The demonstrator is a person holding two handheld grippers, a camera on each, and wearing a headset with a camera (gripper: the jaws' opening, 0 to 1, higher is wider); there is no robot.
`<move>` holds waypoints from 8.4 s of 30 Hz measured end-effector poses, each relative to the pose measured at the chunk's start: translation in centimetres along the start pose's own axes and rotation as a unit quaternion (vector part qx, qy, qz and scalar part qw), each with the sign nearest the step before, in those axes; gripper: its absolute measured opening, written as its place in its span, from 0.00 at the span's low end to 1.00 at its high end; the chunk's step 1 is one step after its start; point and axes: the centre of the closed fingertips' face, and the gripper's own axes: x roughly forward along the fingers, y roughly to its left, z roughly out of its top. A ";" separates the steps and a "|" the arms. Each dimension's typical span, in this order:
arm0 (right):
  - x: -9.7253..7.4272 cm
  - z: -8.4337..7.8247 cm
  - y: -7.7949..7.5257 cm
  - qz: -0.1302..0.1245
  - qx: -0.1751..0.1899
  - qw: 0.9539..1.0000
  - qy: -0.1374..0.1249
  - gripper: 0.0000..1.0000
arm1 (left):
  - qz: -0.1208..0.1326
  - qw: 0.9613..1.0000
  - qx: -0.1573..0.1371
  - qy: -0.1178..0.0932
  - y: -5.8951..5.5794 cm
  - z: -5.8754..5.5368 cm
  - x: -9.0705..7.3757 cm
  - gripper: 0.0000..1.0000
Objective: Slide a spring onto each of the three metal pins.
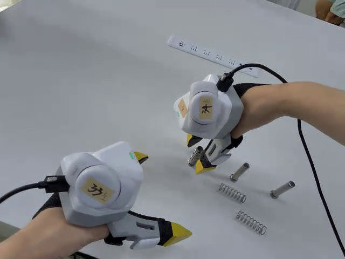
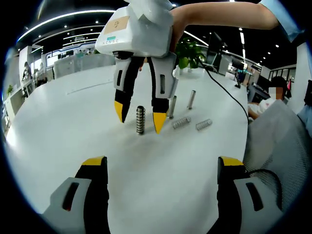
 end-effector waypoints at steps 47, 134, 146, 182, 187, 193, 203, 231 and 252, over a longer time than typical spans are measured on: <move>-4.3 0.2 2.4 -0.113 0.161 0.959 -0.206 0.99 | 0.019 1.000 0.011 -0.019 0.4 3.1 -1.3 0.90; -7.3 -14.5 21.4 -0.270 0.479 0.788 -0.276 0.99 | -0.110 0.968 0.220 0.049 -4.0 4.2 7.7 0.47; -6.7 -15.5 22.3 -0.268 0.493 0.782 -0.271 0.99 | -0.107 0.970 0.212 0.058 -3.8 3.4 10.3 0.26; -6.3 -15.2 22.1 -0.261 0.490 0.786 -0.272 0.97 | -0.103 0.974 0.189 0.072 -3.7 2.2 10.2 0.08; -6.3 -15.2 22.2 -0.261 0.492 0.785 -0.271 0.97 | -0.106 0.972 0.197 0.068 -3.8 2.4 10.2 0.19; -6.2 -15.1 22.2 -0.260 0.494 0.784 -0.270 0.96 | -0.131 0.963 0.227 0.068 -4.4 2.5 10.1 0.14; -6.1 -15.1 22.2 -0.260 0.496 0.784 -0.268 0.96 | -0.141 0.955 0.245 0.084 -4.3 2.0 9.9 0.12; -5.6 -15.0 22.5 -0.252 0.495 0.790 -0.260 0.95 | -0.127 0.968 0.202 0.078 -4.2 2.4 10.6 0.07; -5.7 -14.0 21.8 -0.247 0.488 0.792 -0.271 0.94 | -0.112 0.979 0.160 0.059 -4.2 2.6 9.7 0.07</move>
